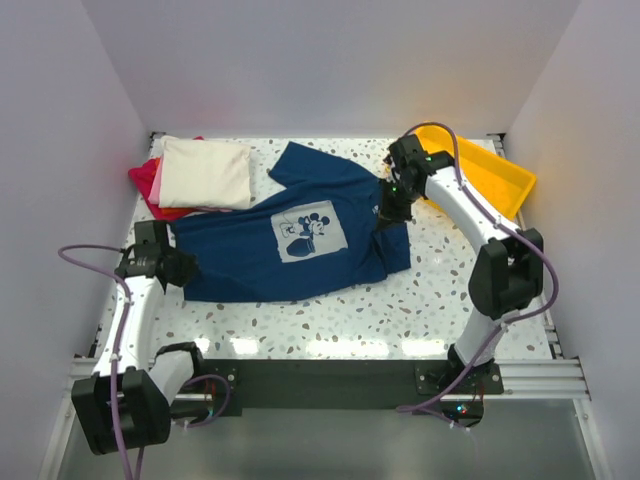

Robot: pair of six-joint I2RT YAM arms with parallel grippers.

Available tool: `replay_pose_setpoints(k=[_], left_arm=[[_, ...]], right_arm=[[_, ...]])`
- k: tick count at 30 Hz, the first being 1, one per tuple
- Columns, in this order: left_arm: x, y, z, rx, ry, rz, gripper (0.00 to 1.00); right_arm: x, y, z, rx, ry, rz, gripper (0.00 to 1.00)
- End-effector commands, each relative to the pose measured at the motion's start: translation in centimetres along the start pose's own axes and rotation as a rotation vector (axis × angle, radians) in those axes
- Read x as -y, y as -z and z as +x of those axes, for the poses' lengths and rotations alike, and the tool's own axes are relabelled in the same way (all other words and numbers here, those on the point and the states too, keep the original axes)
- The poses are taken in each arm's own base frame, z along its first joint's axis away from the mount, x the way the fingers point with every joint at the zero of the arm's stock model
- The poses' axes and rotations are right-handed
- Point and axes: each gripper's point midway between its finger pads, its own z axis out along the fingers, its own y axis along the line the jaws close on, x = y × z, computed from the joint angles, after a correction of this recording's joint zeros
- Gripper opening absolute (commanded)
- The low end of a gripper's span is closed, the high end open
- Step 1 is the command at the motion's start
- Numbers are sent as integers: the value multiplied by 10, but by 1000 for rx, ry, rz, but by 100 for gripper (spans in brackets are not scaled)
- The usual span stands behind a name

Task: Fold and stack the t-shirts
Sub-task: Fold the tshirt

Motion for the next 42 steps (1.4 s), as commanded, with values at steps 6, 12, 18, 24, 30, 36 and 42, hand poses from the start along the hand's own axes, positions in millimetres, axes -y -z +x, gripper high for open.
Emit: replay_pose_setpoints(k=[6, 12, 18, 24, 30, 36, 42], left_arm=[[19, -19, -34, 52, 27, 95, 0], [20, -27, -40, 43, 25, 95, 0], [6, -27, -48, 68, 45, 69, 0], [-6, -26, -56, 95, 63, 45, 0], [-12, -28, -58, 107, 68, 34, 0], [-13, -35, -62, 111, 68, 32, 0], [-12, -44, -66, 117, 62, 32, 0]], right_arm=[[-27, -14, -78, 118, 63, -76, 0], [-26, -24, -108, 150, 56, -66, 0], [-23, -24, -127, 179, 51, -51, 0], [-15, -21, -141, 202, 46, -32, 0], [-8, -17, -151, 224, 30, -23, 0], [-7, -20, -155, 221, 32, -25, 0], [-8, -21, -159, 229, 30, -29, 0]])
